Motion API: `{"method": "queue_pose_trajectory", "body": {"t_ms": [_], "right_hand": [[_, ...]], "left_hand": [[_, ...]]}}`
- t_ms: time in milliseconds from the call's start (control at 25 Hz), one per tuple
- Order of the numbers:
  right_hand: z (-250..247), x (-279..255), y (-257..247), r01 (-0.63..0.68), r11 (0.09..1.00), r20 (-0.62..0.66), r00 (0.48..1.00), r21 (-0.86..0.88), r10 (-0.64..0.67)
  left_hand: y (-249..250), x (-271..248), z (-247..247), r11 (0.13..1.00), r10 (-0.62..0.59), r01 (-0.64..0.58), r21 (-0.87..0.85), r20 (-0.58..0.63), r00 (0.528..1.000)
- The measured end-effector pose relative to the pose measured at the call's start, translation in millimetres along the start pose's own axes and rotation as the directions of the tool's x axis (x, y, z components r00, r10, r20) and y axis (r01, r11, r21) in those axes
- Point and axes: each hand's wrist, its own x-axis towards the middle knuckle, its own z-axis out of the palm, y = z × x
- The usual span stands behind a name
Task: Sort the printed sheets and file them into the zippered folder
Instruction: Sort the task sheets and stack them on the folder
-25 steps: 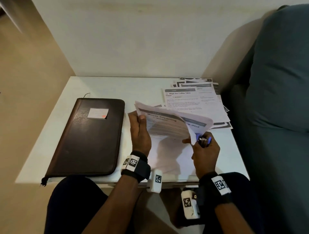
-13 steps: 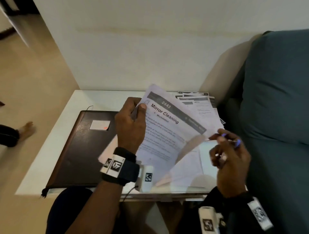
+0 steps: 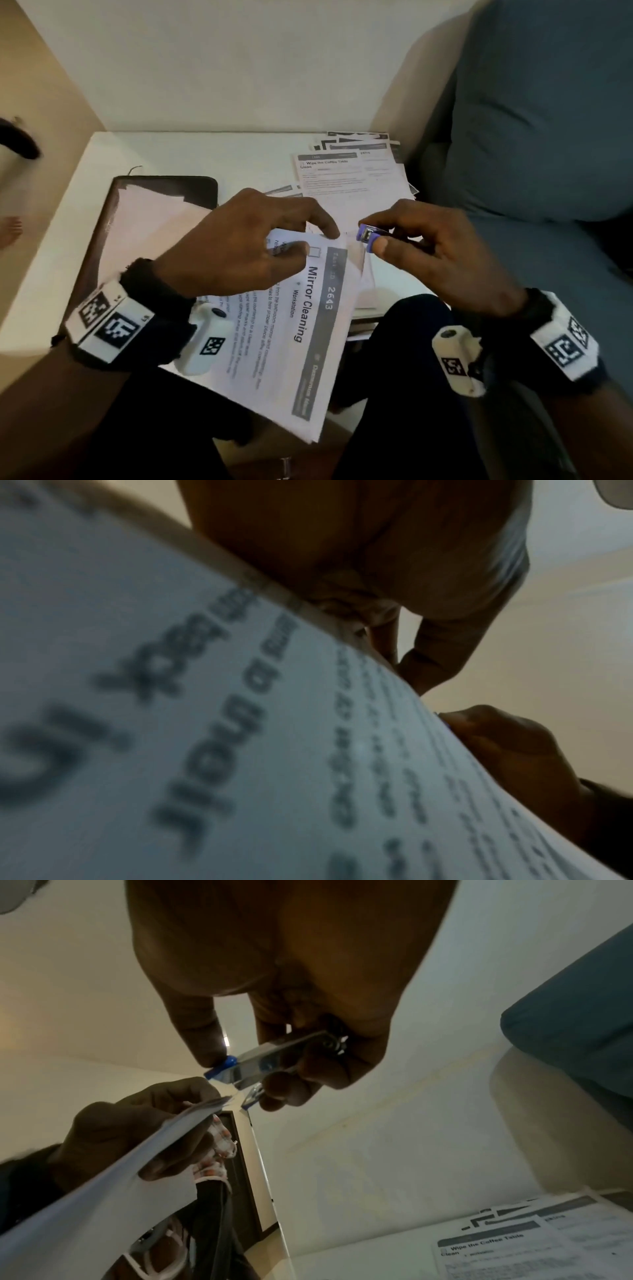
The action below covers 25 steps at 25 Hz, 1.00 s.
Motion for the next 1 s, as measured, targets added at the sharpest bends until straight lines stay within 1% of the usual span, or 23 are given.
{"method": "queue_pose_trajectory", "body": {"t_ms": [80, 160, 280, 400, 560, 800, 880, 1000], "right_hand": [[-5.6, 4.4, -3.9, -0.014, 1.000, 0.078, 0.997, 0.023, 0.012], [-9.6, 8.7, -11.5, -0.043, 0.999, 0.212, 0.976, 0.000, 0.042], [-6.2, 12.3, -21.9, -0.049, 0.995, 0.363, 0.929, -0.085, 0.077], [-1.5, 15.2, -27.0, -0.017, 0.991, 0.451, 0.889, -0.136, 0.077], [-5.4, 16.5, -25.8, -0.030, 0.994, 0.485, 0.871, -0.107, 0.079], [-6.6, 18.1, -21.2, 0.004, 0.993, 0.508, 0.860, -0.115, 0.055], [-6.8, 17.3, -21.5, 0.053, 0.988, 0.511, 0.859, -0.142, 0.027], [-5.9, 16.0, -19.0, 0.140, 0.979, 0.489, 0.871, -0.147, -0.051]], "left_hand": [[2.2, 1.6, 2.4, 0.999, 0.039, -0.041, 0.033, 0.072, 0.997], [2.2, 3.6, 5.5, 0.995, 0.057, -0.066, 0.069, 0.125, 0.991], [2.0, 6.5, 9.8, 0.986, 0.051, -0.076, 0.149, 0.167, 0.985], [4.6, 7.9, 12.2, 0.978, 0.026, -0.061, 0.198, 0.175, 0.984], [6.3, 7.8, 9.8, 0.982, 0.020, -0.055, 0.180, 0.189, 0.982], [6.8, 7.3, 9.1, 0.984, 0.022, -0.050, 0.170, 0.166, 0.986], [6.6, 6.7, 9.1, 0.986, 0.011, -0.037, 0.162, 0.159, 0.987], [7.2, 5.0, 6.9, 0.991, -0.001, -0.020, 0.132, 0.152, 0.988]]}}
